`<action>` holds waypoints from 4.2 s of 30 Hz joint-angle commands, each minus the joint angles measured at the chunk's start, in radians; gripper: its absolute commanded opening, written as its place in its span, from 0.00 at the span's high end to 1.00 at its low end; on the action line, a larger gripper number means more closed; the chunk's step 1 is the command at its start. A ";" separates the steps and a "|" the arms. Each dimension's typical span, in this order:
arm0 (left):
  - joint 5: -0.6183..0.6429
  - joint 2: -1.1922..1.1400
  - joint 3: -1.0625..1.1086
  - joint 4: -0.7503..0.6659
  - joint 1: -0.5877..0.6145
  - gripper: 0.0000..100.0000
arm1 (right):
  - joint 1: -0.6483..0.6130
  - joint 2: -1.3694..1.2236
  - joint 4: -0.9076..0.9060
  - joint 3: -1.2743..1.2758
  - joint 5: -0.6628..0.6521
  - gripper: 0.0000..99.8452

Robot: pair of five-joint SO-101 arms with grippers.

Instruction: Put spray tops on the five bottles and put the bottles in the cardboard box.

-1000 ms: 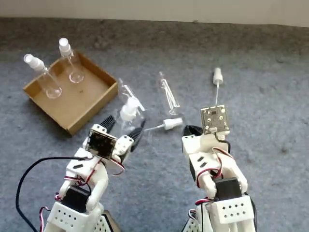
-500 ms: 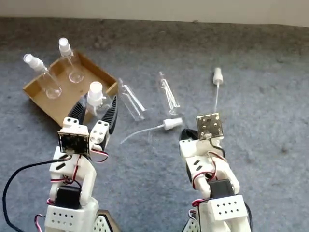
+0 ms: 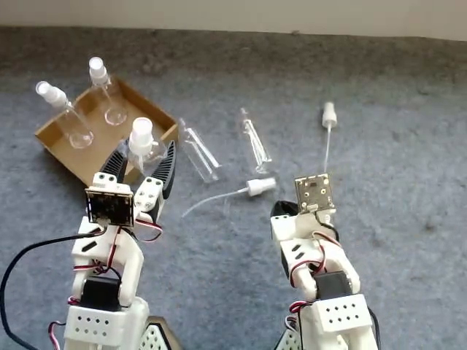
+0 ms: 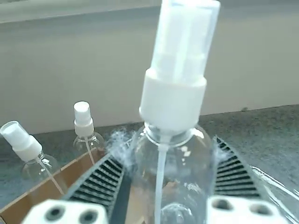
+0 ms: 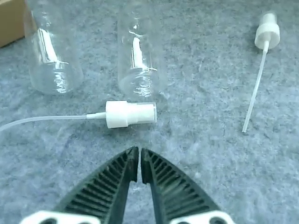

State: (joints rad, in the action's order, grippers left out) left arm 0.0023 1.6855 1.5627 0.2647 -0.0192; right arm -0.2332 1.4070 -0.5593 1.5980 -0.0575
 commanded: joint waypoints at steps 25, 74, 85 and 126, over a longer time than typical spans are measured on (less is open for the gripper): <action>0.000 -0.989 -0.437 -0.482 0.137 0.92 | 0.008 0.013 0.027 0.035 -0.006 1.00; 0.003 -1.813 -0.757 -0.919 0.166 0.92 | 0.007 0.013 0.028 0.035 -0.012 1.00; 0.005 -1.822 -0.746 -0.916 0.166 0.92 | 0.007 0.013 0.028 0.035 -0.014 1.00; 0.002 -1.810 -0.710 -0.859 0.174 0.74 | 0.010 0.013 0.028 0.035 -0.014 1.00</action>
State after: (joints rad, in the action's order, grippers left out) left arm 0.0023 -0.1465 0.8646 -0.6007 0.1404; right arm -0.2332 1.4070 -0.5593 1.6410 -0.0575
